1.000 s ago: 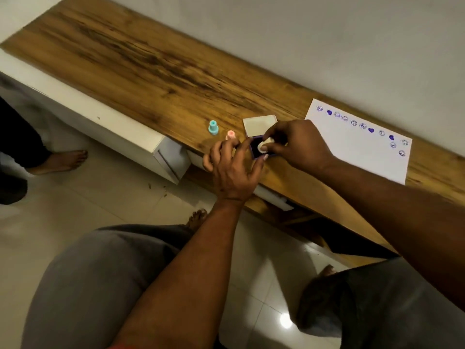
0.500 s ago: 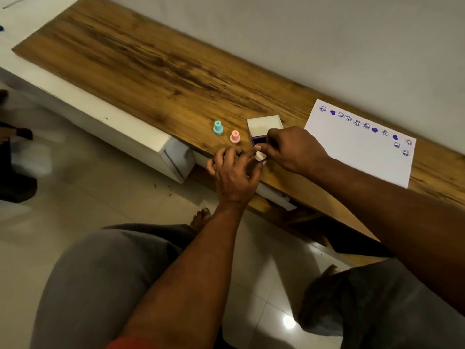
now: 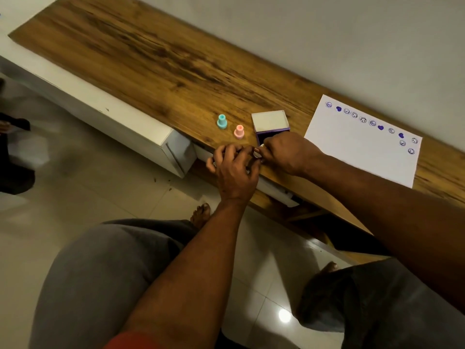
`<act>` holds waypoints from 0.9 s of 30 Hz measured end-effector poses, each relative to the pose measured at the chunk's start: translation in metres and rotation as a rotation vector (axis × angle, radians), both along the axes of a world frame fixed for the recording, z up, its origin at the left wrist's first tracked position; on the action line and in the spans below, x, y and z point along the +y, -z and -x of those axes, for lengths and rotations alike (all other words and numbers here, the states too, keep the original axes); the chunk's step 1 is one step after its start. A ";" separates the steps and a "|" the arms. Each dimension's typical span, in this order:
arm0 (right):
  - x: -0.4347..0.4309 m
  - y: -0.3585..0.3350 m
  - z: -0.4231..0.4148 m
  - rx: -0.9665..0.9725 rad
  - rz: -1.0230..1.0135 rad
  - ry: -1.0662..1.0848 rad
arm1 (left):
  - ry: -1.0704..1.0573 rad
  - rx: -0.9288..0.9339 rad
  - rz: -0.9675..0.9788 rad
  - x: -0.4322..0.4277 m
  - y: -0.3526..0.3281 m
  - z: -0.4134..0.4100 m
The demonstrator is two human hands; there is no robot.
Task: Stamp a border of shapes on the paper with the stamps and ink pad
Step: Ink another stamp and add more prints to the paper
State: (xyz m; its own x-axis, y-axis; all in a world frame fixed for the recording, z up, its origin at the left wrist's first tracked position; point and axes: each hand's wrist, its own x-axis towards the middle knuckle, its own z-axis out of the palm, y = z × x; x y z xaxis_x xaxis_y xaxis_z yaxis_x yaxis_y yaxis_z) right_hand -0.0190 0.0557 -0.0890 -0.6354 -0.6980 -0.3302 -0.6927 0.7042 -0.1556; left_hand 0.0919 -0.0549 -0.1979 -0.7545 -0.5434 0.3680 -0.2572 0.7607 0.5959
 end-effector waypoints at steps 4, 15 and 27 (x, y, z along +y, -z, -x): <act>0.002 -0.004 0.002 -0.007 0.070 -0.034 | -0.025 -0.030 -0.063 -0.002 0.000 -0.003; 0.041 -0.007 0.004 0.025 0.116 0.032 | -0.081 -0.065 -0.113 -0.007 -0.001 -0.006; 0.069 0.007 0.005 0.137 0.117 0.168 | 0.124 -0.414 0.123 0.015 -0.056 0.049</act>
